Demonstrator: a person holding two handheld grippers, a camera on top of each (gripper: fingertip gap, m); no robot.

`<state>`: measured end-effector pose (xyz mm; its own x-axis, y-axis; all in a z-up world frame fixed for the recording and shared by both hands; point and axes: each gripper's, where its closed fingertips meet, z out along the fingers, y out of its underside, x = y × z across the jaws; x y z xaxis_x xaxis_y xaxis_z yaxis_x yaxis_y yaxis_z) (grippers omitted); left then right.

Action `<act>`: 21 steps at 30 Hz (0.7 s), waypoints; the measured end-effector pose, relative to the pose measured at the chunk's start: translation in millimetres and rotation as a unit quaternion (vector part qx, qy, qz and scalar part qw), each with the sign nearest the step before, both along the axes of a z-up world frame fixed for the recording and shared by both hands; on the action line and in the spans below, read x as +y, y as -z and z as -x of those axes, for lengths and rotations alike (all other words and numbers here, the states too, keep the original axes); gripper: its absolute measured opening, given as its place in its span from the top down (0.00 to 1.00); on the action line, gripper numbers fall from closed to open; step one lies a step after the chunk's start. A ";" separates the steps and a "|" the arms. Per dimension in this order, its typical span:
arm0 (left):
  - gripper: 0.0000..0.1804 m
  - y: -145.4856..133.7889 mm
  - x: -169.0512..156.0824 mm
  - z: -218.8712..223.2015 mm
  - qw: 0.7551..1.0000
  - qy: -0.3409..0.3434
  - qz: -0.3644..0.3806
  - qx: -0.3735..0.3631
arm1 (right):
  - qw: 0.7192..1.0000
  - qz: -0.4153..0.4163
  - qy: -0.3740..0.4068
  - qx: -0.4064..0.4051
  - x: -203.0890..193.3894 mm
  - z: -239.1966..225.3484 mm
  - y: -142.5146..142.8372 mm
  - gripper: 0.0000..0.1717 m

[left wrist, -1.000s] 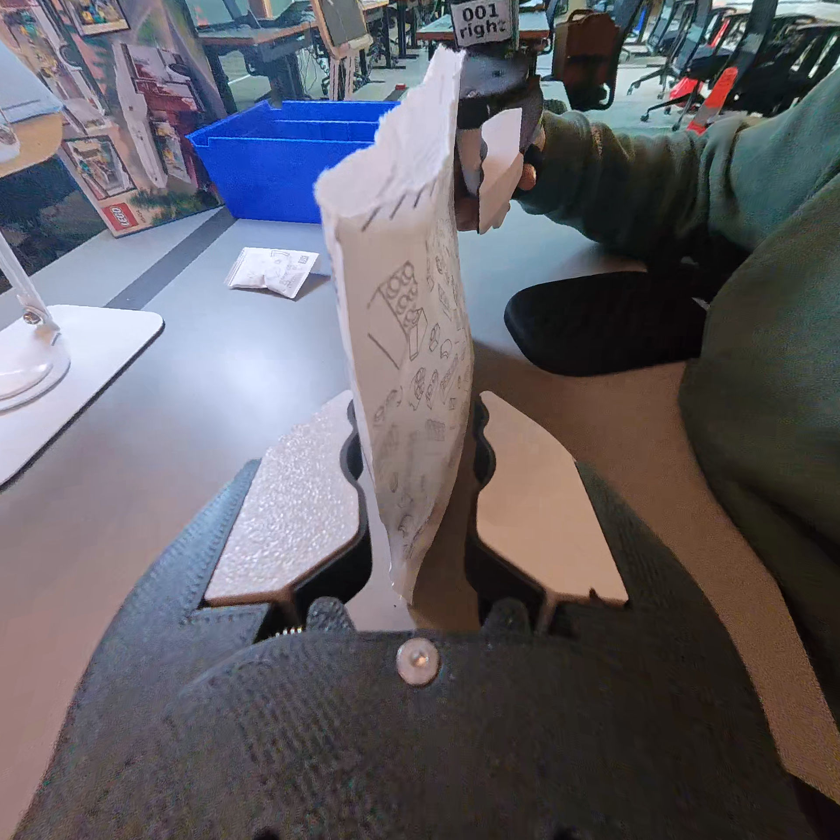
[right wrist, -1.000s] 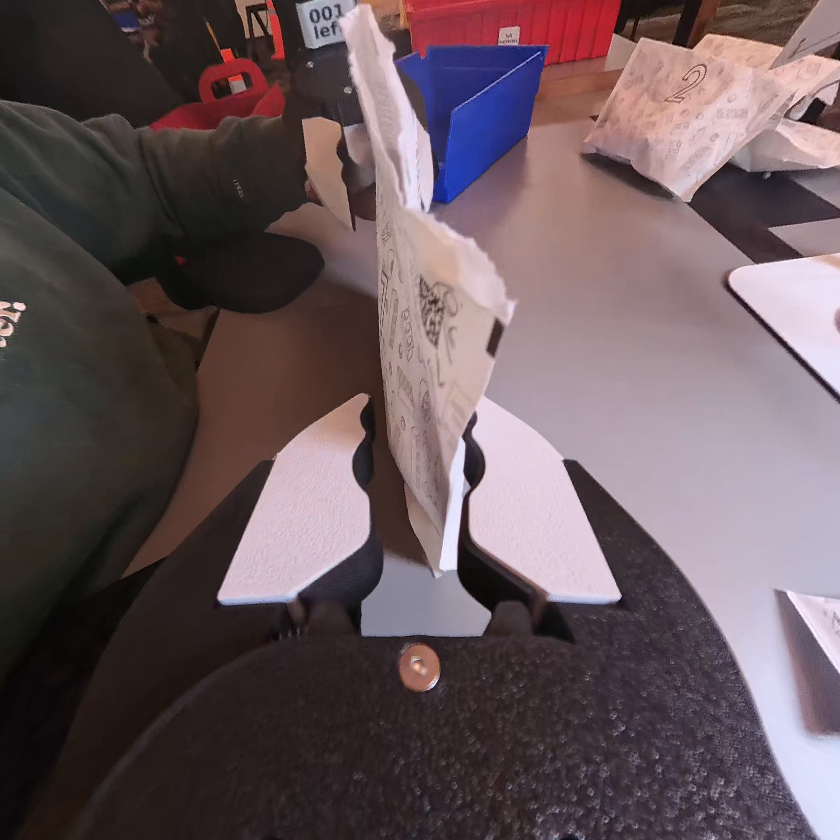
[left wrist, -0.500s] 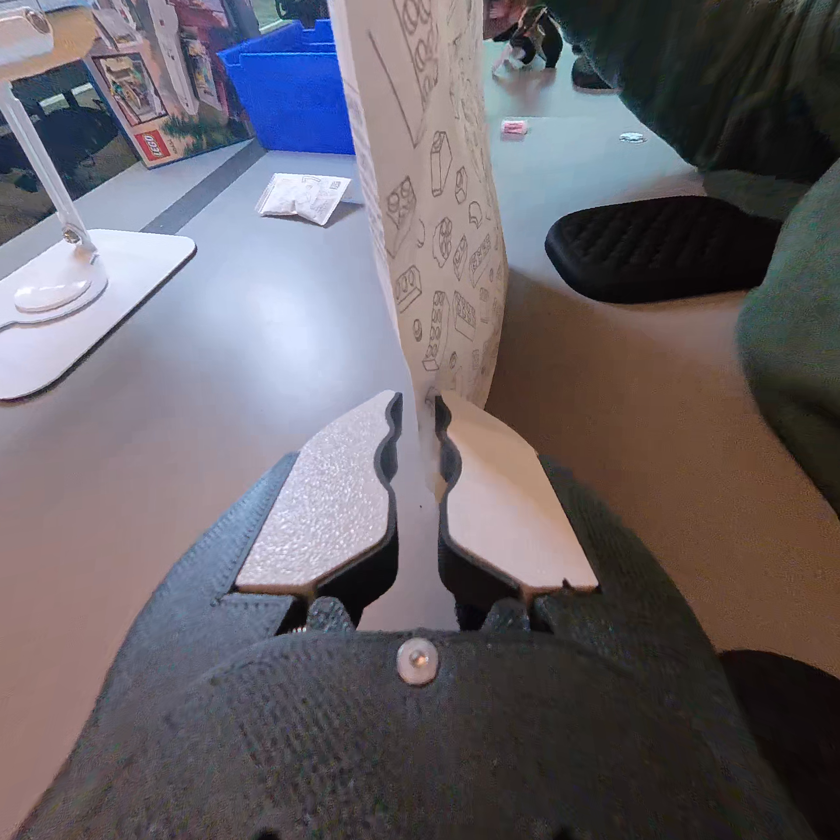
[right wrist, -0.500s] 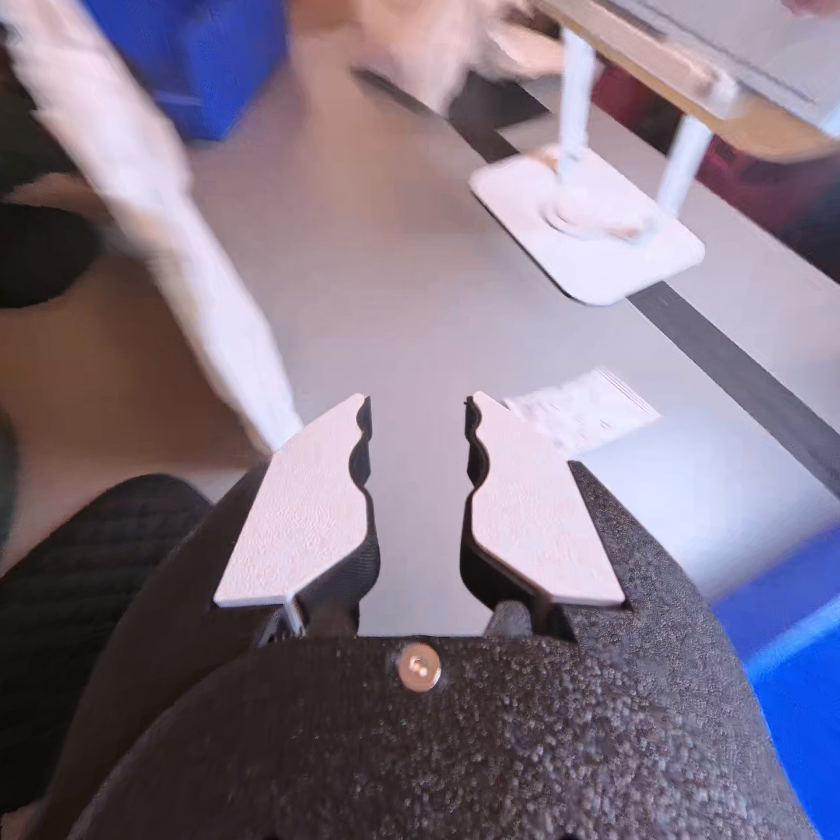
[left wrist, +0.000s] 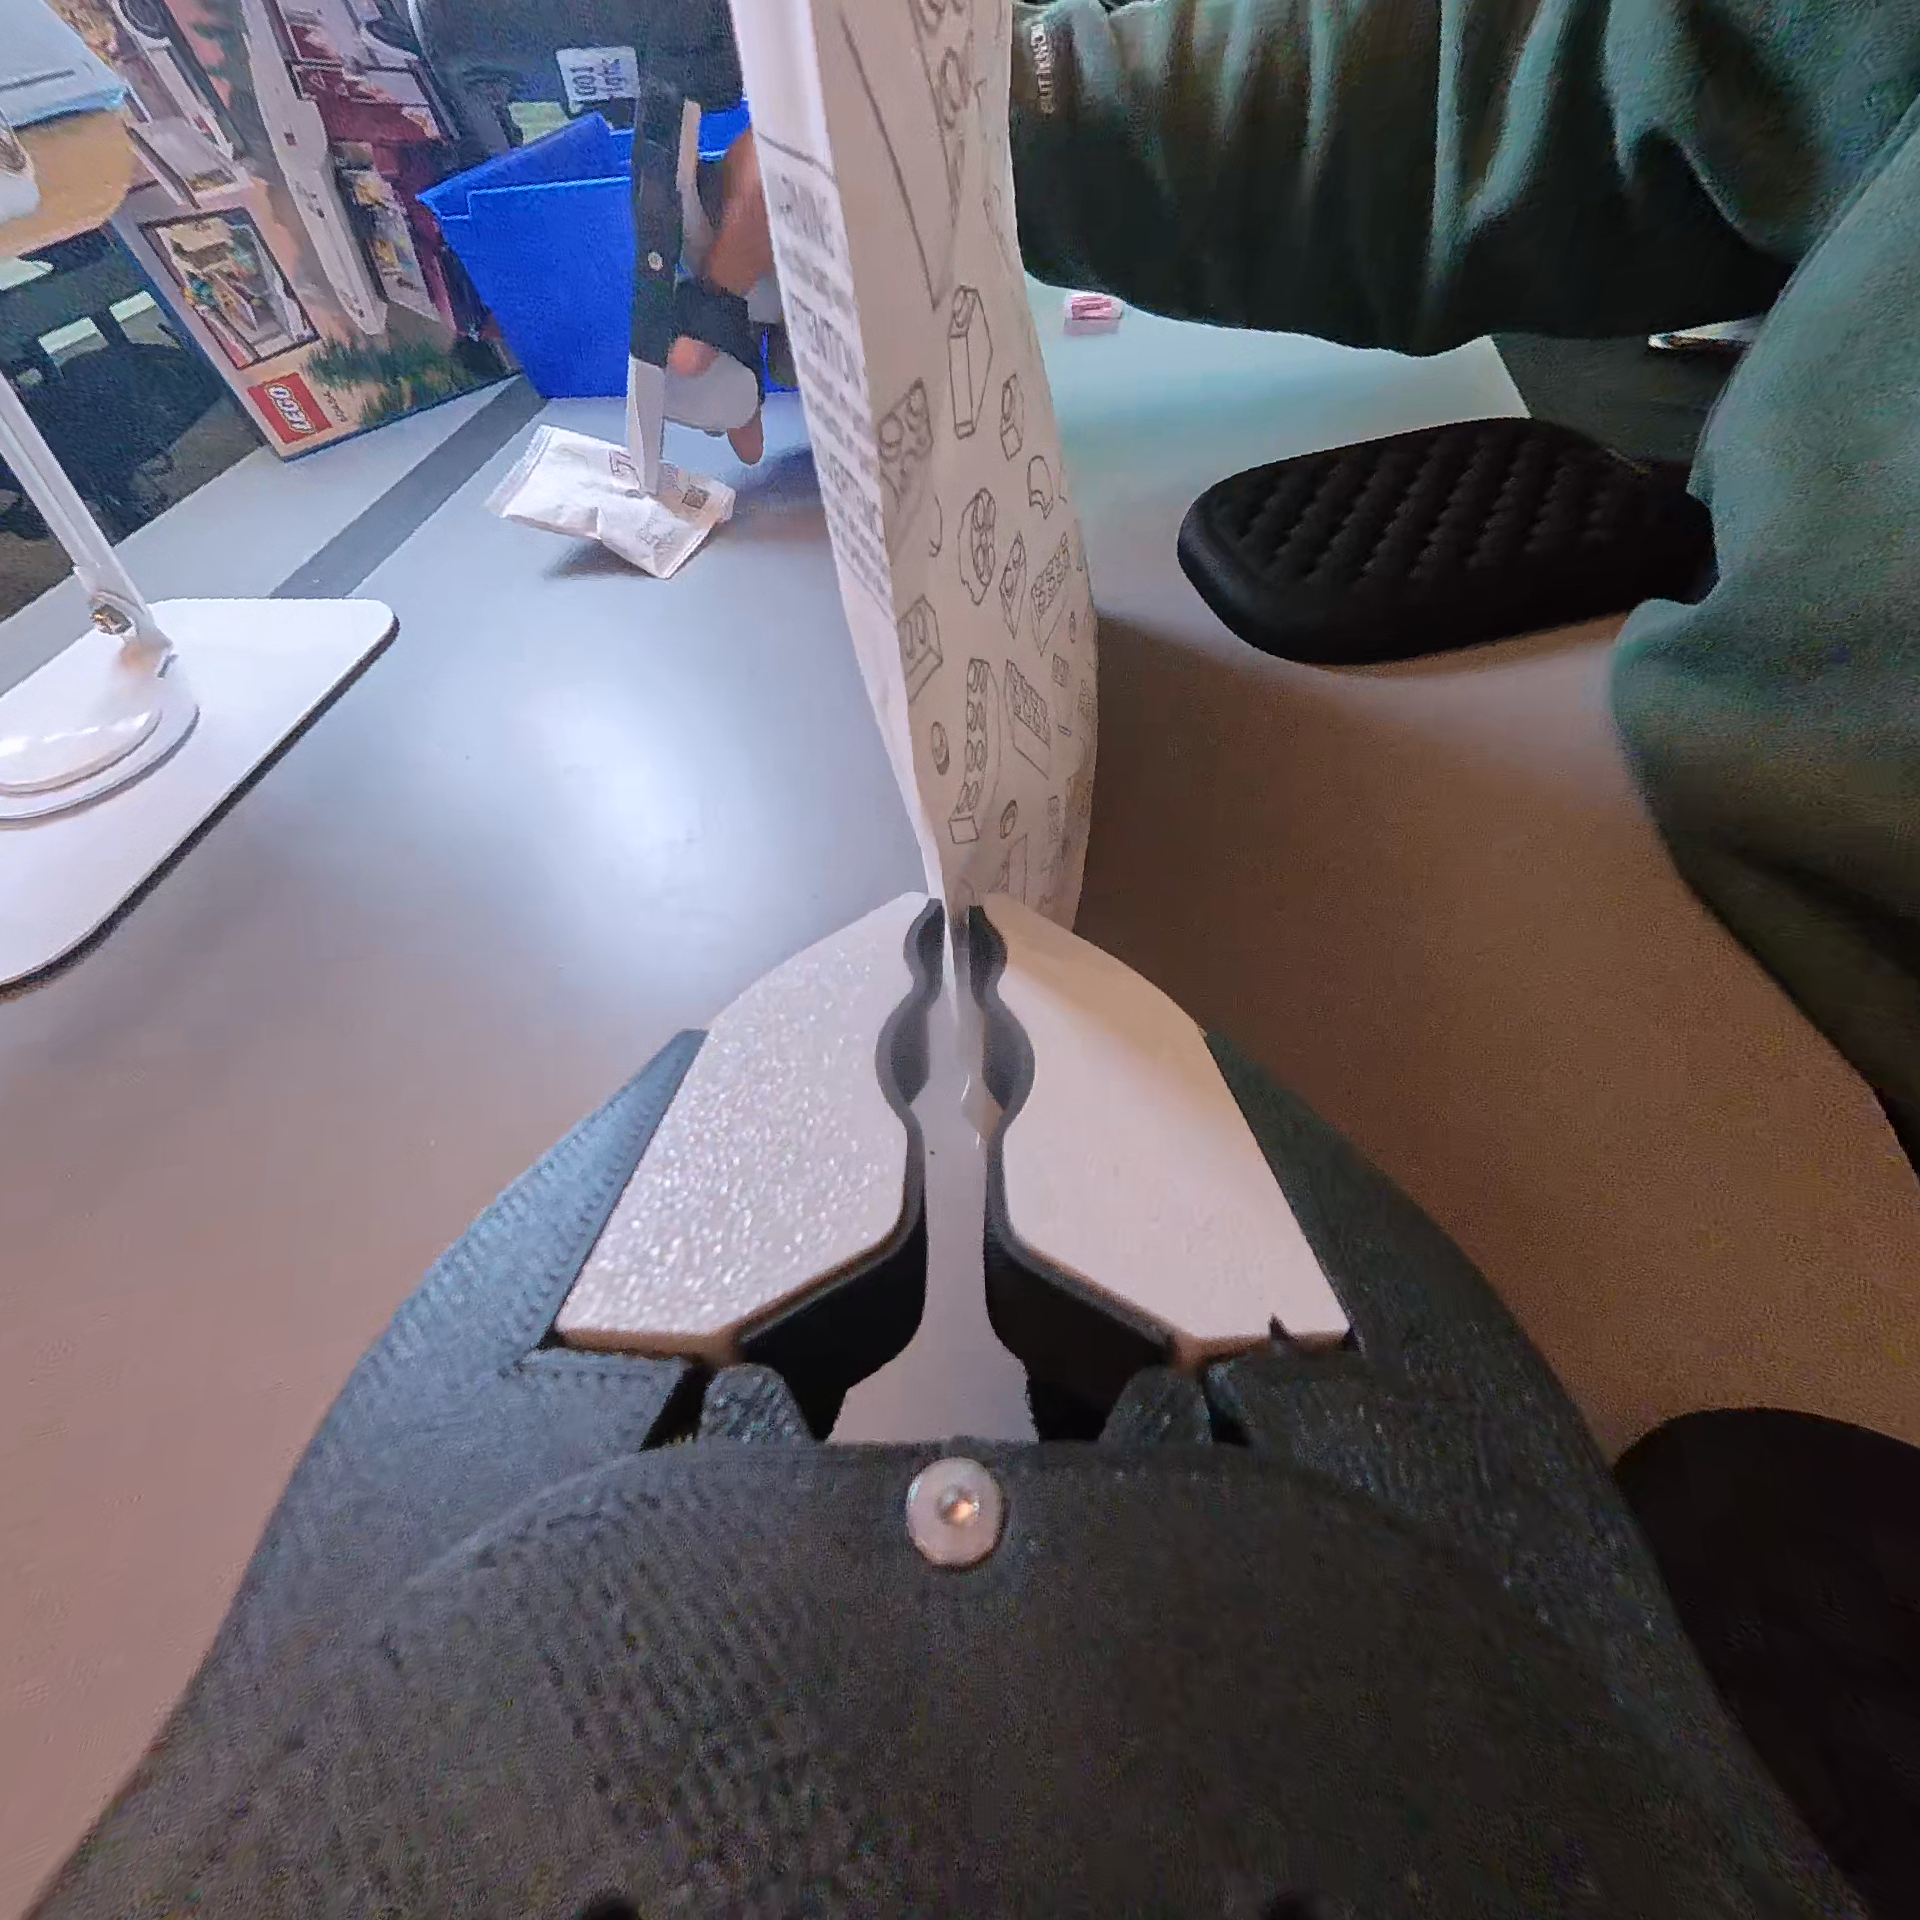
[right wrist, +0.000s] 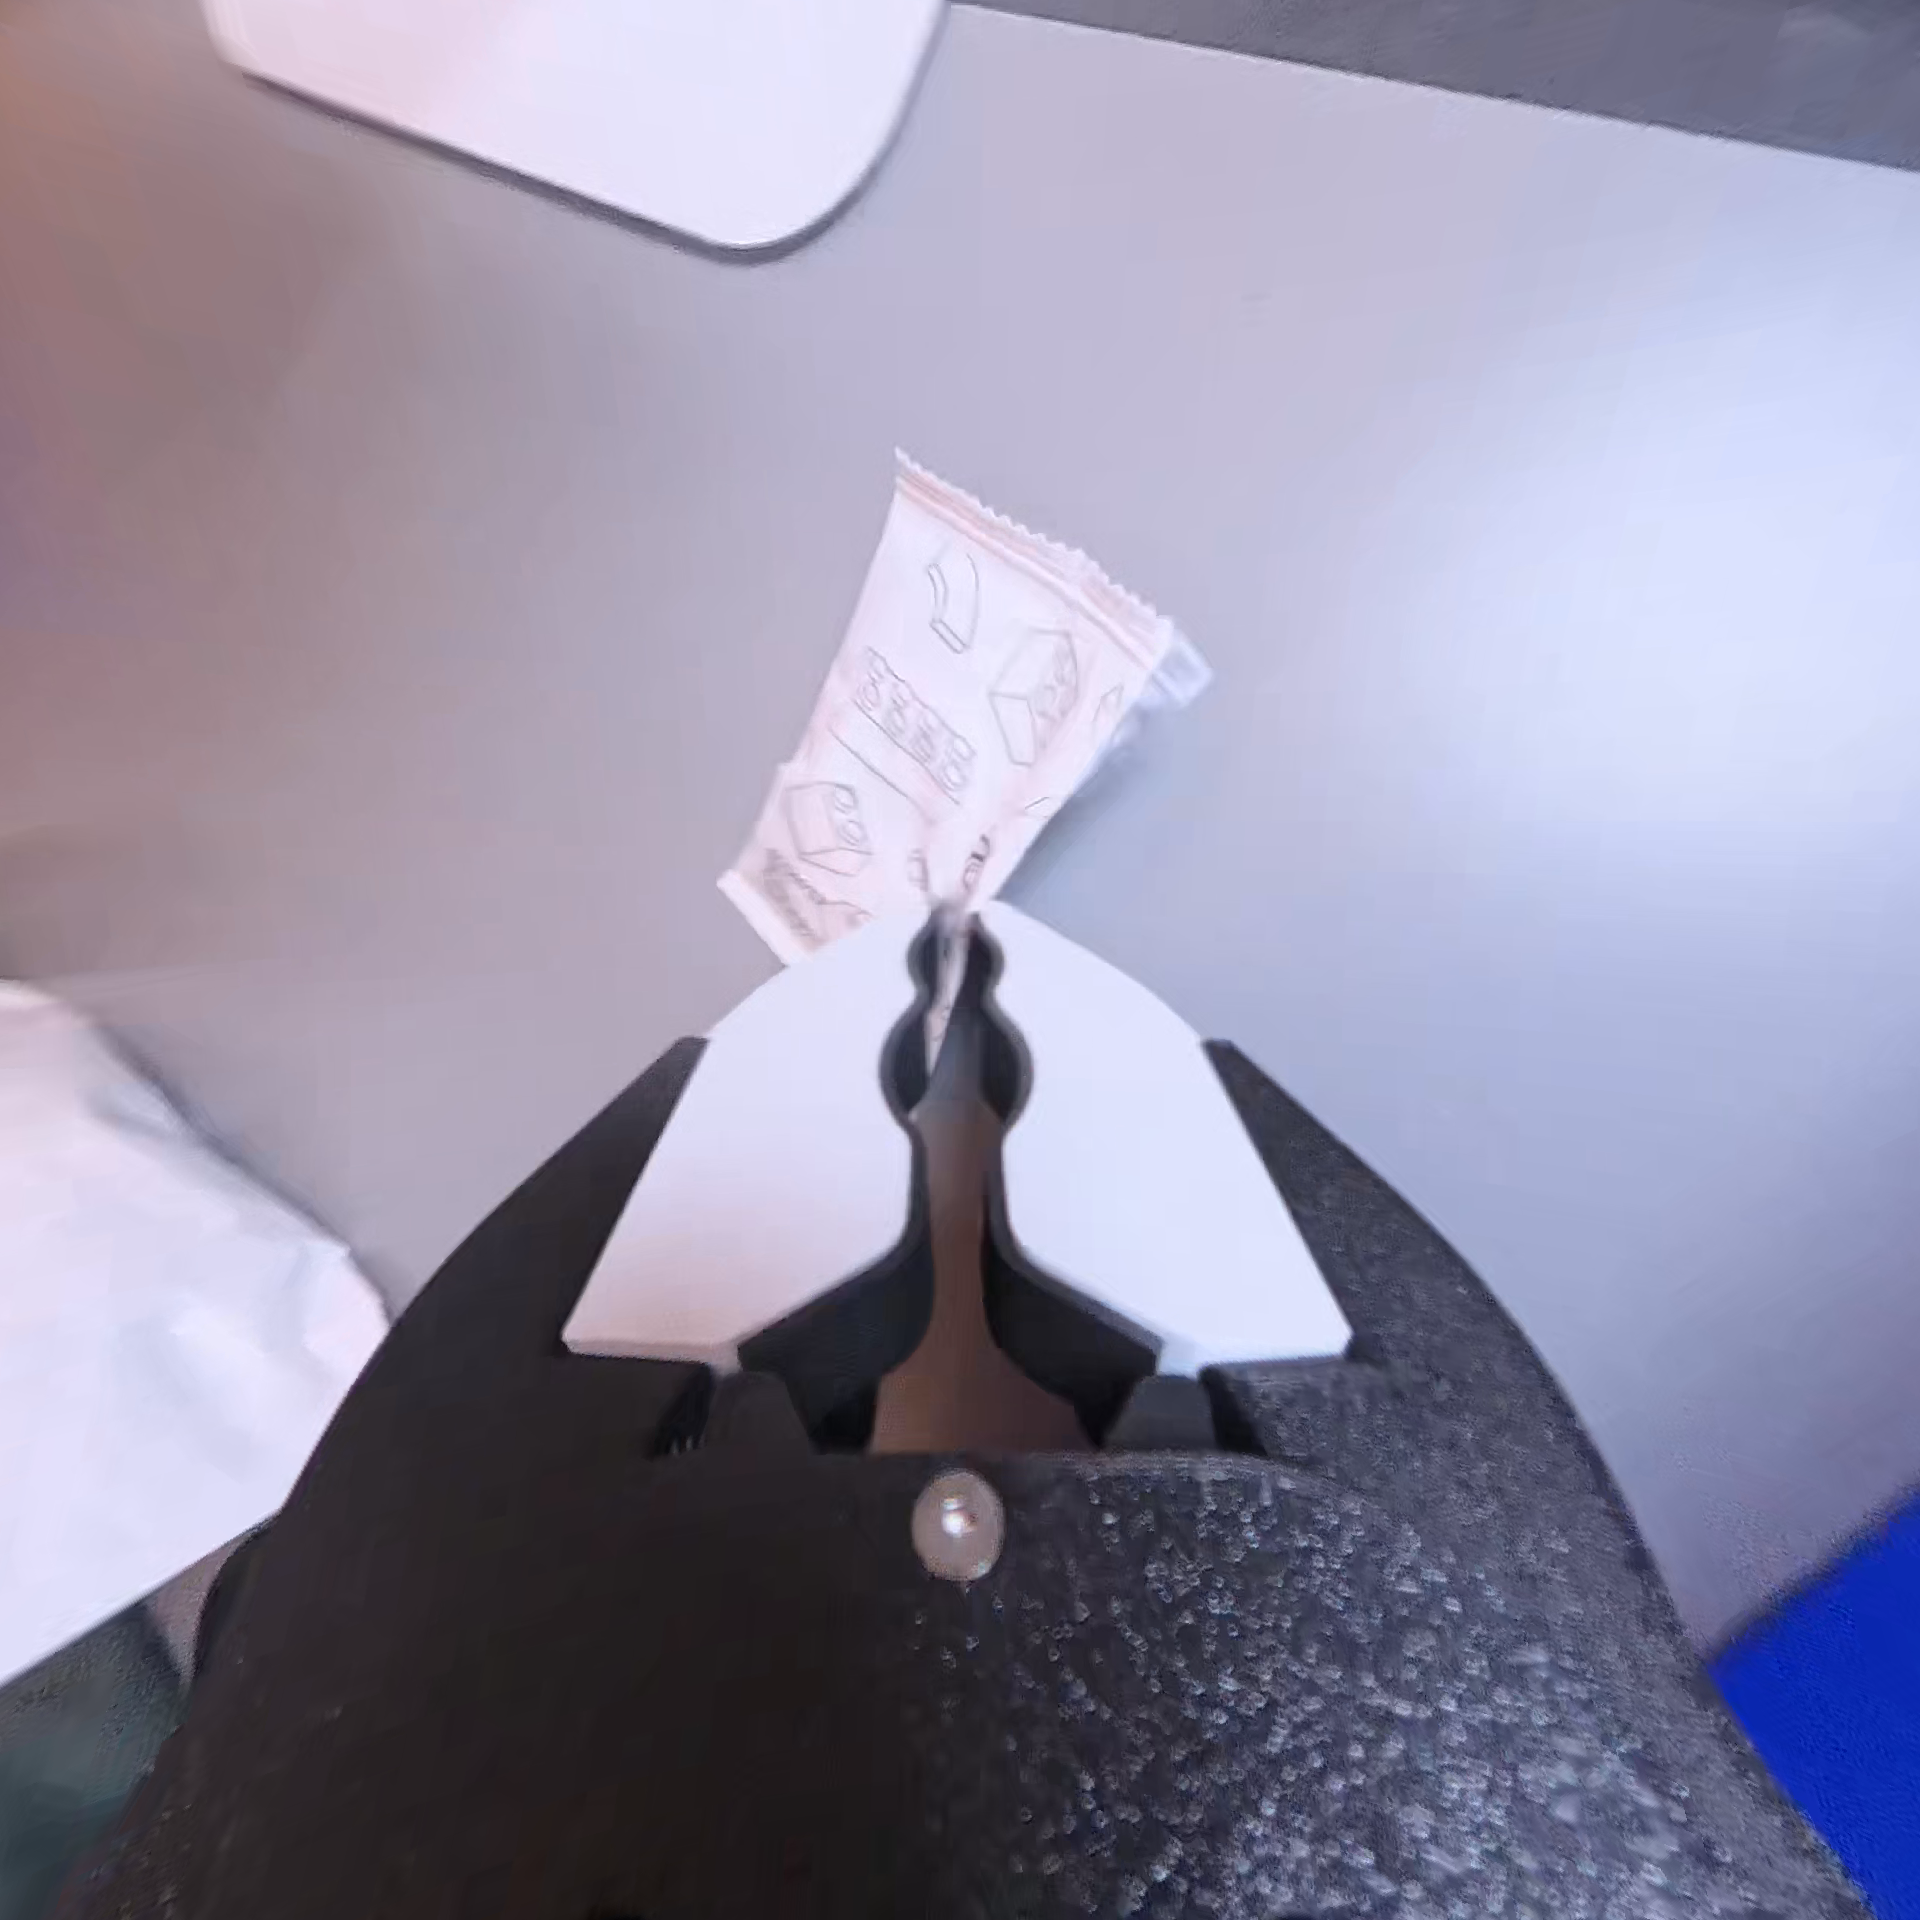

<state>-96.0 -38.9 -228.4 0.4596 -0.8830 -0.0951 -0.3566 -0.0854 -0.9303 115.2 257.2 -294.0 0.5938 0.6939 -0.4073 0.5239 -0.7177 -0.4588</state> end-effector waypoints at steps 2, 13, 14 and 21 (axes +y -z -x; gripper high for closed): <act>0.94 0.8 2.3 -0.8 1.000 -0.005 0.000 0.003 | 0.997 -0.033 -0.046 0.046 -5.9 14.1 -18.7 1.00; 0.88 4.5 5.3 -9.9 1.000 -0.004 0.000 0.006 | 0.869 -0.317 -0.351 0.146 -169.0 102.5 -264.5 1.00; 0.88 5.2 5.4 -10.3 1.000 -0.005 0.001 0.007 | 0.854 -0.329 -0.372 0.152 -190.6 110.7 -277.0 1.00; 0.88 5.8 4.8 -11.7 1.000 -0.010 -0.006 0.006 | 0.802 -0.363 -0.454 0.142 -277.4 161.4 -270.6 1.00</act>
<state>-84.4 -34.1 -234.1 0.4767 -0.8721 -0.1103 -0.3654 -0.0825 -0.9272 -46.1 -20.2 -23.4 -0.3341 0.9033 0.2692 0.4801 0.4089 -0.7761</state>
